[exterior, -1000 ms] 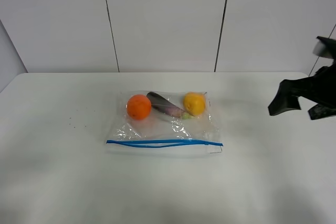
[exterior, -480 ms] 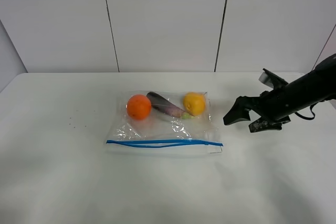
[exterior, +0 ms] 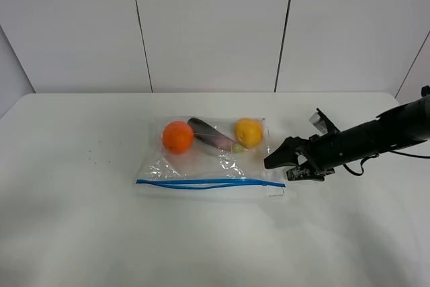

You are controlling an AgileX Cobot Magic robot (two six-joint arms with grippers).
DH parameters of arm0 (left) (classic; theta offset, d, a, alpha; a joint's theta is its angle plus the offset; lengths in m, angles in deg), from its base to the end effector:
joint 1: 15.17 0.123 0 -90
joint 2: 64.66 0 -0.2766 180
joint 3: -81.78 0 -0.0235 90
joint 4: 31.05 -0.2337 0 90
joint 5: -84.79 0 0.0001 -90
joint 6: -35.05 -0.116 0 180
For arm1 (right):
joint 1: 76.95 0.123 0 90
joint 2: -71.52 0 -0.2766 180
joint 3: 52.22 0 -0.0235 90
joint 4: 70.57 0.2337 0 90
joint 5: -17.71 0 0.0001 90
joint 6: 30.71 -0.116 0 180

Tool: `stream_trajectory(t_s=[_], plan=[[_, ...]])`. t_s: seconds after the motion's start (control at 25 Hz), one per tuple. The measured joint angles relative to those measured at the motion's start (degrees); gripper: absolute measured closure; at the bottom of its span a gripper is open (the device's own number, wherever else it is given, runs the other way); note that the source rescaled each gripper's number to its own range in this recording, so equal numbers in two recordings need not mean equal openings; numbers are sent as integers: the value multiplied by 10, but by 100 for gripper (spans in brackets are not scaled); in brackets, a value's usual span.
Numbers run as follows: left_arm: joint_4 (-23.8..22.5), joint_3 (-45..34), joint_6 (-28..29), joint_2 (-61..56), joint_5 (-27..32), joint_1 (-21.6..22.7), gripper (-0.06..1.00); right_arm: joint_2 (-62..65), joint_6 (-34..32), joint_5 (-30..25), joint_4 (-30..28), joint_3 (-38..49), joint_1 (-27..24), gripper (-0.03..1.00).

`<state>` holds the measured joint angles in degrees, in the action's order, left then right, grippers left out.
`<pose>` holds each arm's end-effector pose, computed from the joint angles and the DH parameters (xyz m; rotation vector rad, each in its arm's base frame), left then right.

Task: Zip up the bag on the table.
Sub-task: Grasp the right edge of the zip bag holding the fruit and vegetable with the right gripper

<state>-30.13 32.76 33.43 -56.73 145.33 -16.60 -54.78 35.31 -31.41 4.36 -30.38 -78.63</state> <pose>0.0119 -0.0019 0.2547 0.0552 2.0498 -0.0172 0.3301 0.0751 0.0834 -0.0766 2.6591 1.1516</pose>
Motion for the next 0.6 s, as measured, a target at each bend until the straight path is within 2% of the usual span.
stream_trajectory(t_s=[0.16, 0.6], plan=[[0, 0, 0, 0, 0, 0, -6, -24, 38, -27, 21, -8, 0, 2], [0, 0, 0, 0, 0, 0, -6, -62, 82, -65, 45, -17, 0, 3]])
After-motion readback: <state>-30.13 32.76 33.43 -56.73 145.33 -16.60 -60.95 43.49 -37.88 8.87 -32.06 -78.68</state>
